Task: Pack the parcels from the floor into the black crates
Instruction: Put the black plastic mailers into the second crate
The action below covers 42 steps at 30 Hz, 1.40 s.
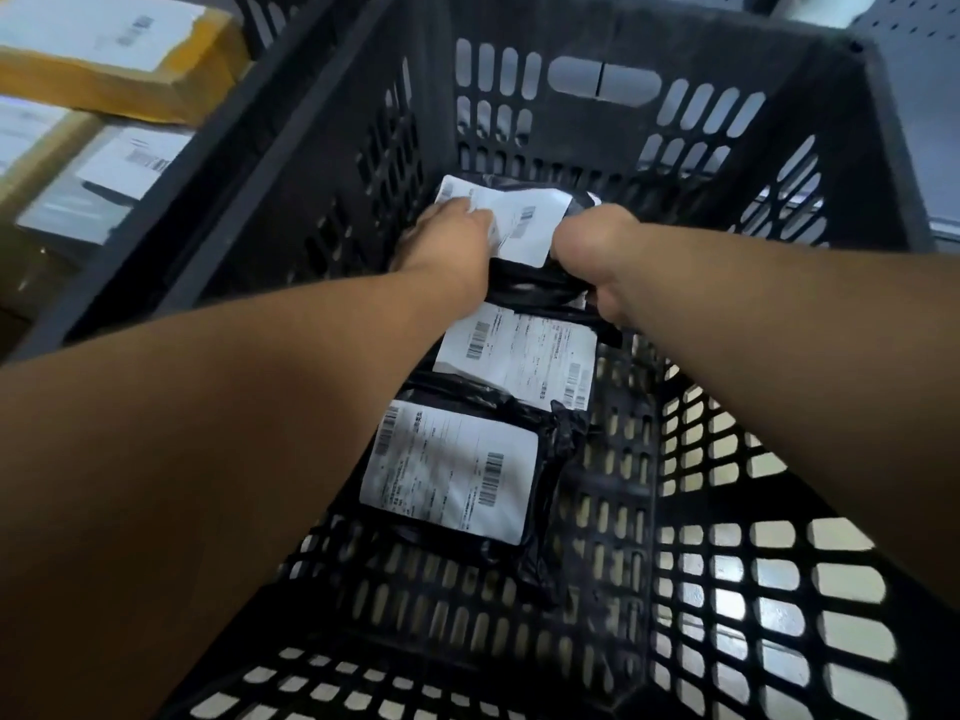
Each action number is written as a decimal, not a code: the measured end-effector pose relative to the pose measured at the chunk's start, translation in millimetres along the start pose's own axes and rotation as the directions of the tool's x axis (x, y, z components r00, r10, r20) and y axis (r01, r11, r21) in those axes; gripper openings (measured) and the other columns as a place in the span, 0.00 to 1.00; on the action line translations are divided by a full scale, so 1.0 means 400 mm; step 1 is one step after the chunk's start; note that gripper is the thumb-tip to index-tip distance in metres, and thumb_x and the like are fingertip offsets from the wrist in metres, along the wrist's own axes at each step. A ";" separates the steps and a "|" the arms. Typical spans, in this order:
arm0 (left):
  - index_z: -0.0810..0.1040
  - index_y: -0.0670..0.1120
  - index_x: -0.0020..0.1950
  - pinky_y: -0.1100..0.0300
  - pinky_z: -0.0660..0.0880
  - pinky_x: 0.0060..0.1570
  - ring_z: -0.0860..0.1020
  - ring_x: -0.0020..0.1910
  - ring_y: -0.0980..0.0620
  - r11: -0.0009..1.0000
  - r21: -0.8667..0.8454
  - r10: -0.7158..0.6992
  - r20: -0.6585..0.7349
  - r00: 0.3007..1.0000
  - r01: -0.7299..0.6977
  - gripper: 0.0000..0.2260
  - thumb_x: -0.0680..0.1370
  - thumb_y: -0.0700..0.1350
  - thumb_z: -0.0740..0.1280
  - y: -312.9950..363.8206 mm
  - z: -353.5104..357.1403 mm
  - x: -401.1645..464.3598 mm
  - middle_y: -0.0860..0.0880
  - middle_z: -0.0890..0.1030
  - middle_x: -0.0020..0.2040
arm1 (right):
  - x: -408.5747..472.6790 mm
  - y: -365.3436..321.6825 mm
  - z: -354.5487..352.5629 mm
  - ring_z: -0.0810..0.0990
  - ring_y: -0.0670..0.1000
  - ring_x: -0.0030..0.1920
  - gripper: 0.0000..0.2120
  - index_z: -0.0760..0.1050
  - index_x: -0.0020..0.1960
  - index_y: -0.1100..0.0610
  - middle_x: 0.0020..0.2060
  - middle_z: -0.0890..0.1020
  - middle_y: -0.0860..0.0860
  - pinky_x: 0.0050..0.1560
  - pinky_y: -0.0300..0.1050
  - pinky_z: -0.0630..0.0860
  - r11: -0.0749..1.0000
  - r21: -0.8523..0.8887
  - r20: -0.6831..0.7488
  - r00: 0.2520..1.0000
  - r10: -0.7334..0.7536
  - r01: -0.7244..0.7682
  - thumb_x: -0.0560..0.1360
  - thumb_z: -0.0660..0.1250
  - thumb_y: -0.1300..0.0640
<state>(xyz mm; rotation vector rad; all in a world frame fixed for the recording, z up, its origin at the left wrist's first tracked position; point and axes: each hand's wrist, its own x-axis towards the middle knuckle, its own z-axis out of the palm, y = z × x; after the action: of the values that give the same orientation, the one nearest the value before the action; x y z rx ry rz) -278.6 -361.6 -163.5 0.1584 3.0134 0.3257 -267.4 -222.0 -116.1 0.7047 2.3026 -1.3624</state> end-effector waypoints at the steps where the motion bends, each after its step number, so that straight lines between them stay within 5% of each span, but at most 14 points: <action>1: 0.72 0.48 0.69 0.52 0.66 0.72 0.64 0.75 0.46 0.999 0.032 0.010 0.004 1.000 -0.011 0.22 0.76 0.35 0.63 0.003 -0.001 0.001 0.47 0.67 0.74 | -0.002 -0.003 -0.001 0.79 0.56 0.54 0.22 0.71 0.71 0.57 0.60 0.79 0.55 0.55 0.50 0.79 0.999 -0.035 0.004 1.000 0.008 -0.008 0.77 0.57 0.62; 3: 0.70 0.47 0.70 0.53 0.66 0.73 0.65 0.74 0.46 0.994 0.107 0.025 0.028 0.999 -0.028 0.22 0.76 0.35 0.62 0.009 -0.007 0.004 0.46 0.69 0.71 | -0.013 -0.008 -0.007 0.78 0.61 0.61 0.24 0.68 0.73 0.57 0.65 0.77 0.57 0.62 0.59 0.77 0.992 -0.127 0.047 0.999 0.013 -0.007 0.77 0.58 0.62; 6: 0.67 0.47 0.73 0.44 0.70 0.70 0.63 0.76 0.46 0.989 0.145 -0.017 0.110 0.994 0.001 0.26 0.75 0.35 0.65 0.015 -0.025 0.006 0.46 0.66 0.72 | -0.034 -0.011 -0.016 0.77 0.60 0.61 0.21 0.71 0.70 0.57 0.63 0.77 0.56 0.63 0.58 0.77 0.974 -0.225 0.113 0.994 0.009 0.017 0.78 0.59 0.63; 11: 0.52 0.52 0.82 0.43 0.55 0.79 0.46 0.83 0.46 0.989 0.135 -0.085 0.244 0.966 0.053 0.35 0.79 0.42 0.65 0.029 -0.045 -0.017 0.47 0.45 0.84 | -0.115 -0.013 -0.048 0.75 0.52 0.41 0.07 0.73 0.45 0.56 0.43 0.77 0.53 0.37 0.44 0.74 0.951 -0.303 0.210 0.978 0.005 0.060 0.78 0.61 0.66; 14: 0.45 0.53 0.84 0.42 0.53 0.79 0.43 0.83 0.47 0.992 0.126 -0.054 0.243 0.968 0.024 0.40 0.79 0.46 0.66 0.039 -0.066 -0.035 0.48 0.40 0.84 | -0.167 -0.027 -0.096 0.80 0.58 0.49 0.08 0.76 0.52 0.59 0.51 0.81 0.58 0.49 0.49 0.81 0.957 -0.278 0.236 0.972 -0.013 0.081 0.78 0.60 0.67; 16: 0.46 0.52 0.84 0.43 0.54 0.79 0.44 0.83 0.48 0.993 0.119 -0.039 0.216 0.976 0.013 0.41 0.78 0.44 0.66 0.053 -0.092 -0.039 0.48 0.43 0.84 | -0.195 -0.040 -0.138 0.80 0.57 0.49 0.05 0.74 0.48 0.59 0.51 0.80 0.59 0.46 0.45 0.81 0.969 -0.223 0.205 0.977 -0.060 0.106 0.79 0.61 0.66; 19: 0.50 0.50 0.84 0.45 0.57 0.79 0.49 0.83 0.47 0.996 0.078 -0.049 0.159 0.986 0.037 0.39 0.77 0.43 0.67 0.080 -0.141 -0.043 0.47 0.49 0.84 | -0.229 -0.065 -0.207 0.78 0.54 0.54 0.02 0.74 0.50 0.59 0.55 0.78 0.58 0.60 0.45 0.78 0.990 -0.051 0.191 0.974 -0.122 0.134 0.79 0.63 0.64; 23: 0.54 0.49 0.84 0.50 0.59 0.78 0.56 0.81 0.46 0.998 -0.053 -0.031 0.093 0.995 0.036 0.36 0.78 0.46 0.66 0.118 -0.199 -0.071 0.46 0.54 0.83 | -0.273 -0.079 -0.341 0.80 0.51 0.52 0.12 0.75 0.61 0.56 0.57 0.80 0.57 0.56 0.45 0.81 0.958 0.236 0.173 0.963 -0.207 0.163 0.78 0.67 0.58; 25: 0.57 0.49 0.83 0.52 0.63 0.76 0.61 0.79 0.45 0.996 -0.088 0.002 0.065 0.998 0.003 0.35 0.78 0.43 0.65 0.141 -0.223 -0.092 0.45 0.57 0.83 | -0.296 -0.071 -0.424 0.81 0.53 0.55 0.10 0.76 0.59 0.56 0.58 0.79 0.59 0.54 0.45 0.82 0.921 0.331 0.155 0.951 -0.268 0.205 0.79 0.66 0.57; 28: 0.61 0.51 0.82 0.53 0.77 0.53 0.77 0.61 0.43 0.986 -0.165 0.018 0.014 1.000 -0.015 0.31 0.79 0.41 0.64 0.191 -0.266 -0.114 0.45 0.67 0.78 | -0.318 -0.025 -0.561 0.83 0.57 0.55 0.08 0.76 0.55 0.58 0.56 0.81 0.60 0.53 0.45 0.83 0.875 0.418 0.095 0.946 -0.311 0.246 0.79 0.66 0.55; 30: 0.64 0.52 0.80 0.58 0.74 0.40 0.79 0.51 0.44 0.978 -0.207 0.017 -0.052 0.999 -0.028 0.28 0.79 0.42 0.62 0.246 -0.299 -0.123 0.43 0.73 0.73 | -0.327 0.024 -0.649 0.85 0.57 0.53 0.11 0.77 0.57 0.58 0.56 0.82 0.59 0.54 0.45 0.83 0.868 0.419 0.056 0.946 -0.319 0.268 0.79 0.65 0.54; 35: 0.69 0.55 0.75 0.57 0.71 0.34 0.75 0.35 0.51 0.920 -0.343 0.102 -0.257 0.961 -0.189 0.21 0.81 0.46 0.60 0.467 -0.367 -0.172 0.46 0.79 0.55 | -0.336 0.201 -0.824 0.85 0.55 0.55 0.13 0.76 0.59 0.56 0.58 0.81 0.56 0.57 0.46 0.81 0.907 0.346 -0.023 0.968 -0.249 0.241 0.79 0.65 0.50; 37: 0.69 0.55 0.76 0.59 0.69 0.29 0.75 0.30 0.56 0.875 -0.410 0.163 -0.250 0.955 -0.256 0.20 0.83 0.47 0.59 0.572 -0.366 -0.198 0.47 0.79 0.59 | -0.336 0.283 -0.882 0.84 0.54 0.55 0.12 0.77 0.57 0.54 0.58 0.82 0.55 0.57 0.47 0.81 0.927 0.315 -0.026 0.978 -0.206 0.203 0.79 0.65 0.48; 42: 0.71 0.60 0.73 0.64 0.70 0.42 0.77 0.45 0.53 0.796 -0.532 0.268 -0.117 0.956 -0.289 0.19 0.82 0.52 0.62 0.828 -0.285 -0.284 0.56 0.77 0.68 | -0.352 0.512 -1.026 0.80 0.54 0.50 0.16 0.78 0.60 0.55 0.55 0.82 0.53 0.64 0.53 0.77 0.982 0.176 -0.048 0.997 -0.054 0.061 0.78 0.68 0.47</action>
<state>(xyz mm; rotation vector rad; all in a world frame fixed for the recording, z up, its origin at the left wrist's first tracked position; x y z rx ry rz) -149.0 -76.4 30.2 0.5486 2.7787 1.2047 -58.9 192.1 8.0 0.7329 2.2699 -1.6091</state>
